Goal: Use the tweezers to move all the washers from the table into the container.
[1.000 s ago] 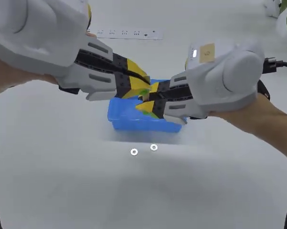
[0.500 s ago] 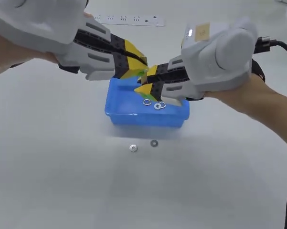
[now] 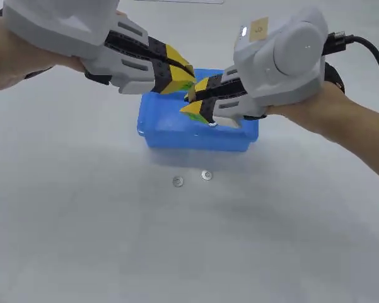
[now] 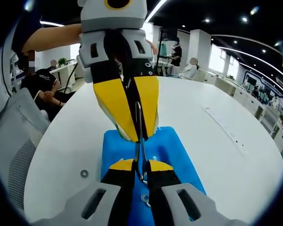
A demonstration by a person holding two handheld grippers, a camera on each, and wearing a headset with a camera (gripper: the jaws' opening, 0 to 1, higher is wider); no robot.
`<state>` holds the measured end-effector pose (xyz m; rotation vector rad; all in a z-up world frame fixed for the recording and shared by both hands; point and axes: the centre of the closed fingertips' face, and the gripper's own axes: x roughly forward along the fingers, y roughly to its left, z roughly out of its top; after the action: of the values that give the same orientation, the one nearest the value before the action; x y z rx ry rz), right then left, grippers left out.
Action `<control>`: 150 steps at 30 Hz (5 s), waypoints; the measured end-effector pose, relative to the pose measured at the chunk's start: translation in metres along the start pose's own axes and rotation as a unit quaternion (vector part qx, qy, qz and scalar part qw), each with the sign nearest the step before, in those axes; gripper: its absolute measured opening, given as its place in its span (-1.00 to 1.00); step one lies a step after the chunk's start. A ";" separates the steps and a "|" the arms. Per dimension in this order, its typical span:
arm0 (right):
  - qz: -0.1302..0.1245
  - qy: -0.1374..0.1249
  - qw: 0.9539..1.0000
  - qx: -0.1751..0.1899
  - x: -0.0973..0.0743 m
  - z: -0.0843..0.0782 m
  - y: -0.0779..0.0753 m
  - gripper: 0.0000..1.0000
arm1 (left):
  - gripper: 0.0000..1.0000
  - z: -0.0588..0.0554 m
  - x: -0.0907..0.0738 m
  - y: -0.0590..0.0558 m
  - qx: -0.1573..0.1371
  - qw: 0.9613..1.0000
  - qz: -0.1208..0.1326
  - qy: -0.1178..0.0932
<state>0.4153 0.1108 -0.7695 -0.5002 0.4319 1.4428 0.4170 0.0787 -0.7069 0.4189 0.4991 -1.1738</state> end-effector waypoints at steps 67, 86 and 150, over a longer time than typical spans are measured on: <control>0.024 -0.001 0.998 -0.050 -0.057 0.012 0.099 -0.78 | -0.87 0.035 -0.026 -0.111 0.018 0.999 -0.038 -0.018; 0.008 0.007 0.999 -0.040 -0.045 -0.009 0.094 -0.77 | -0.88 0.012 -0.016 -0.108 0.008 1.000 -0.017 -0.008; 0.024 0.017 1.000 0.005 -0.030 -0.027 0.087 -0.79 | -0.87 -0.004 0.009 -0.098 -0.025 0.998 -0.055 0.025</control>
<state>0.3270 0.0760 -0.7806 -0.5089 0.4807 1.4785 0.3265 0.0417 -0.7207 0.3827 0.6003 -1.2567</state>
